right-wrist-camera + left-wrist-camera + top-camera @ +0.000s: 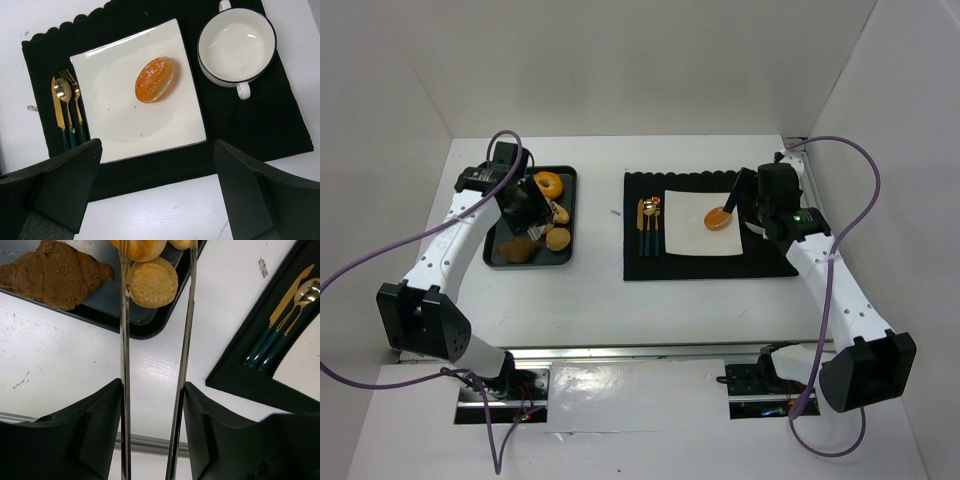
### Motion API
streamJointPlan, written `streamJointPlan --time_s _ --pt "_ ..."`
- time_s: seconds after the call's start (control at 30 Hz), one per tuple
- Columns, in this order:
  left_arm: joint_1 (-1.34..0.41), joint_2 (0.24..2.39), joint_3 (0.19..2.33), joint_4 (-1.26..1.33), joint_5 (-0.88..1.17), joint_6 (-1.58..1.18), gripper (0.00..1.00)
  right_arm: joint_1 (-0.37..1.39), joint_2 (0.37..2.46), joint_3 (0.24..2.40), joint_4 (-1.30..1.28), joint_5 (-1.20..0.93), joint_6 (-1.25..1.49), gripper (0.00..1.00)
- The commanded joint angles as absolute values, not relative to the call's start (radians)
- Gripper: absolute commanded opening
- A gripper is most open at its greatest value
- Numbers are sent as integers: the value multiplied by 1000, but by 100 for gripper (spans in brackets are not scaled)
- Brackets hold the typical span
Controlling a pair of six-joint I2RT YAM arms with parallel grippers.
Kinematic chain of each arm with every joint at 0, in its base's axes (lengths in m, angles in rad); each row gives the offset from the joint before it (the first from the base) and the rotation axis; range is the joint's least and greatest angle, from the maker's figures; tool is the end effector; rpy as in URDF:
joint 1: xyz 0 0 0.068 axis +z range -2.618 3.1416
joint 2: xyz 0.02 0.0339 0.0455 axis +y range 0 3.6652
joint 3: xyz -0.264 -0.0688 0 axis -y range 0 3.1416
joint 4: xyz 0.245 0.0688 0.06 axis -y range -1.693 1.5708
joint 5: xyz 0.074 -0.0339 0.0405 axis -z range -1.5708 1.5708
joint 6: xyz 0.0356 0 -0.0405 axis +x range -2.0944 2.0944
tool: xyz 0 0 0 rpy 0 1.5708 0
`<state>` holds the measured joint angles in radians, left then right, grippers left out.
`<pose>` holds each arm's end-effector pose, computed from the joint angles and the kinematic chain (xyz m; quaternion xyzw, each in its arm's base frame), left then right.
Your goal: Place the bread
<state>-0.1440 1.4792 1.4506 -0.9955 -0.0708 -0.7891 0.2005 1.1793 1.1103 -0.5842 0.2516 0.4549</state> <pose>0.2967 -0.0405 0.3358 -0.3141 0.9096 -0.0909 0.2563 0.2506 0.0419 0.3346 0.1680 0.8753 0.0349 0.4522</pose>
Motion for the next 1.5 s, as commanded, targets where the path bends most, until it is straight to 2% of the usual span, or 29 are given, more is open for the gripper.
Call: streamJointPlan --time_s 0.0,0.27,0.53,0.57,0.7,0.93,1.2,1.33,1.47 --pt "-167 1503 1451 -991 -147 -837 62 209 1169 1109 -548 261 448 100" --pt "-209 1562 1463 -973 -244 -857 58 209 1169 1100 -538 261 439 100" --pt "-218 1577 1554 -1002 -244 -848 33 209 1187 1118 -538 249 439 100" --pt "-218 1566 1578 -1017 -235 -833 25 209 1187 1118 -538 249 439 100" --pt "-250 1520 1669 -1077 -267 -776 18 209 1187 1127 -538 249 430 100" --pt "-371 1564 1879 -1155 -216 -670 17 218 1197 1146 -520 218 439 100" --pt "-682 1871 2132 -1103 -120 -649 18 218 1100 1173 -577 374 469 100" --pt "-706 2031 2302 -1108 -88 -640 19 218 1017 1163 -600 430 491 100" --pt "-727 2101 2312 -1048 11 -627 21 209 970 1154 -589 477 482 100"
